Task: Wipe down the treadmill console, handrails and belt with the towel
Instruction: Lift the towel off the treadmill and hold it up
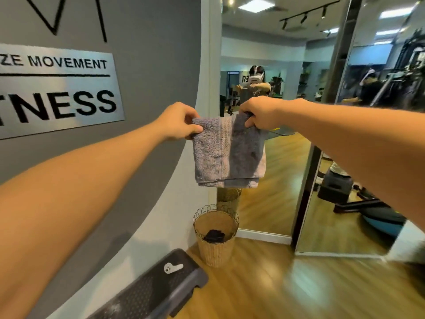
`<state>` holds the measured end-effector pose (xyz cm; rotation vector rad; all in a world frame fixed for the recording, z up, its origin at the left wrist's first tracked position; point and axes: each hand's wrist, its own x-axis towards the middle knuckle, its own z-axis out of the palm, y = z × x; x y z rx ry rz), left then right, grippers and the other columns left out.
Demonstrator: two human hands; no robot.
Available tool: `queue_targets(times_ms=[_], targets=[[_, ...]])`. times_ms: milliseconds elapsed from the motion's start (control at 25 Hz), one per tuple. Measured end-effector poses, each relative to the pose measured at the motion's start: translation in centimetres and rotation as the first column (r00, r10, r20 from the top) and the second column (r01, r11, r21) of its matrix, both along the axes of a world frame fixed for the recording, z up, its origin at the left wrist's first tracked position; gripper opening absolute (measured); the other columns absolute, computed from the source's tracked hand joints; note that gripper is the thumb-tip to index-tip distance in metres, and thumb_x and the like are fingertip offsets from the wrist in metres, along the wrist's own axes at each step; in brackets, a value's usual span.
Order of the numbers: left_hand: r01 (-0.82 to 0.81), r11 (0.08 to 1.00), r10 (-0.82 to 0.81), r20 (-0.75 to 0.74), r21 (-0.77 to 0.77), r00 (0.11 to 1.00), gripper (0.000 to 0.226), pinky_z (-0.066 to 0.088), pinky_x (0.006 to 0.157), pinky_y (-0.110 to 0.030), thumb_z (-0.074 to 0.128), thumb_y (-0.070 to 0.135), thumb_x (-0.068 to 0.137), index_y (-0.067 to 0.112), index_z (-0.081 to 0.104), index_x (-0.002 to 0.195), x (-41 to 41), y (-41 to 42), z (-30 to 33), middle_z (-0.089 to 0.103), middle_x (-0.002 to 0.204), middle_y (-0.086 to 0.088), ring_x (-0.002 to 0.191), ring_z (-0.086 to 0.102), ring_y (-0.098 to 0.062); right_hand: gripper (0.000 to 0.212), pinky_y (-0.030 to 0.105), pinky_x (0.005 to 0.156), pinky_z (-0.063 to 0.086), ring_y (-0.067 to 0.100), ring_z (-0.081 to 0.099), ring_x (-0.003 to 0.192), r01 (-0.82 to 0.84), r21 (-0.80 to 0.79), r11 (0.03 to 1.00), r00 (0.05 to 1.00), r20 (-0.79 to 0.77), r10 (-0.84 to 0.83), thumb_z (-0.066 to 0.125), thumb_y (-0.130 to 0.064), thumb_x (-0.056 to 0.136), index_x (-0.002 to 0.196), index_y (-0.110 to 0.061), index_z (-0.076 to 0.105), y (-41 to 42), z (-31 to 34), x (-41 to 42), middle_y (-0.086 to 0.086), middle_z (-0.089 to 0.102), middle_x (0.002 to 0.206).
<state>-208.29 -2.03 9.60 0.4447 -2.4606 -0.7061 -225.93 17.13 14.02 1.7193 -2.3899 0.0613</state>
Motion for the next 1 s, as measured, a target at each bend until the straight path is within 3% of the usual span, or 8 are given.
queue_targets(times_ms=[120, 200, 280, 360, 480, 720, 880, 1000], targets=[[0.053, 0.998, -0.053, 0.006, -0.039, 0.999, 0.015, 0.063, 0.075, -0.045, 0.076, 0.011, 0.088, 0.003, 0.072, 0.099, -6.0, -2.5, 0.0, 0.072, 0.094, -0.017, 0.086, 0.073, -0.031, 0.01, 0.036, 0.064, 0.037, 0.03, 0.054, 0.086, 0.026, -0.039, 0.999, 0.999, 0.034, -0.024, 0.065, -0.014, 0.097, 0.091, -0.011, 0.057, -2.0, -1.2, -5.5, 0.009, 0.059, 0.09], [0.073, 0.997, -0.073, 0.018, -0.033, 0.997, 0.015, 0.064, 0.074, -0.043, 0.074, 0.011, 0.089, 0.001, 0.071, 0.1, -9.8, -5.0, -0.1, 0.071, 0.094, -0.018, 0.084, 0.073, -0.03, 0.021, 0.035, 0.061, 0.036, 0.027, 0.051, 0.082, 0.051, -0.038, 0.998, 0.998, 0.049, -0.049, 0.065, -0.014, 0.097, 0.083, -0.018, 0.051, -4.2, -1.3, -8.9, 0.001, 0.054, 0.082], [0.085, 0.996, -0.084, 0.032, -0.027, 0.996, 0.014, 0.064, 0.074, -0.042, 0.073, 0.01, 0.09, 0.001, 0.071, 0.099, -13.4, -7.6, -0.6, 0.071, 0.093, -0.017, 0.082, 0.073, -0.029, 0.019, 0.035, 0.065, 0.035, 0.025, 0.05, 0.083, 0.079, -0.043, 0.996, 0.996, 0.055, -0.077, 0.065, -0.014, 0.097, 0.087, -0.018, 0.05, -6.5, -1.4, -12.3, -0.005, 0.05, 0.079], [0.09, 0.996, -0.09, 0.021, -0.013, 0.996, 0.011, 0.064, 0.075, -0.043, 0.074, 0.01, 0.089, 0.003, 0.071, 0.097, -17.2, -9.9, -0.8, 0.071, 0.093, -0.017, 0.083, 0.073, -0.029, 0.014, 0.034, 0.068, 0.035, 0.025, 0.05, 0.083, 0.098, -0.04, 0.994, 0.994, 0.048, -0.096, 0.065, -0.014, 0.098, 0.093, -0.014, 0.052, -8.7, -1.4, -15.6, -0.005, 0.048, 0.079], [0.086, 0.996, -0.086, 0.027, 0.002, 0.996, 0.009, 0.064, 0.073, -0.038, 0.073, 0.009, 0.089, 0.004, 0.07, 0.096, -22.3, -13.0, -1.4, 0.069, 0.092, -0.016, 0.082, 0.072, -0.028, 0.018, 0.036, 0.061, 0.033, 0.025, 0.048, 0.081, 0.103, -0.008, 0.995, 0.993, 0.06, -0.102, 0.064, -0.014, 0.098, 0.088, -0.011, 0.05, -12.0, -2.1, -20.6, -0.001, 0.048, 0.078], [0.038, 0.999, -0.038, 0.041, 0.0, 0.998, 0.007, 0.063, 0.071, -0.035, 0.073, 0.008, 0.089, 0.008, 0.07, 0.095, -33.9, -19.8, -3.5, 0.067, 0.091, -0.014, 0.081, 0.07, -0.027, 0.034, 0.032, 0.059, 0.033, 0.024, 0.049, 0.086, 0.056, 0.007, 0.998, 0.995, 0.078, -0.056, 0.065, -0.013, 0.097, 0.075, -0.025, 0.042, -20.3, -4.2, -33.5, -0.003, 0.048, 0.081], [-0.032, 0.998, 0.029, 0.048, 0.059, 0.998, 0.009, 0.063, 0.075, -0.04, 0.074, 0.007, 0.088, 0.013, 0.07, 0.093, -39.7, -24.9, -5.4, 0.068, 0.091, -0.011, 0.082, 0.069, -0.027, 0.016, 0.033, 0.074, 0.037, 0.025, 0.053, 0.094, -0.001, 0.019, 1.0, 0.994, 0.111, -0.001, 0.065, -0.014, 0.096, 0.09, -0.02, 0.052, -26.2, -6.0, -39.9, 0.003, 0.056, 0.098], [-0.106, 0.992, 0.102, 0.062, 0.063, 0.993, 0.01, 0.063, 0.078, -0.045, 0.076, 0.007, 0.085, 0.014, 0.072, 0.09, -42.9, -29.1, -7.7, 0.07, 0.091, -0.011, 0.083, 0.069, -0.029, 0.011, 0.038, 0.073, 0.045, 0.029, 0.057, 0.093, -0.03, 0.025, 0.999, 0.991, 0.129, 0.027, 0.065, -0.014, 0.095, 0.091, -0.017, 0.055, -31.2, -8.7, -44.0, 0.006, 0.06, 0.096]])
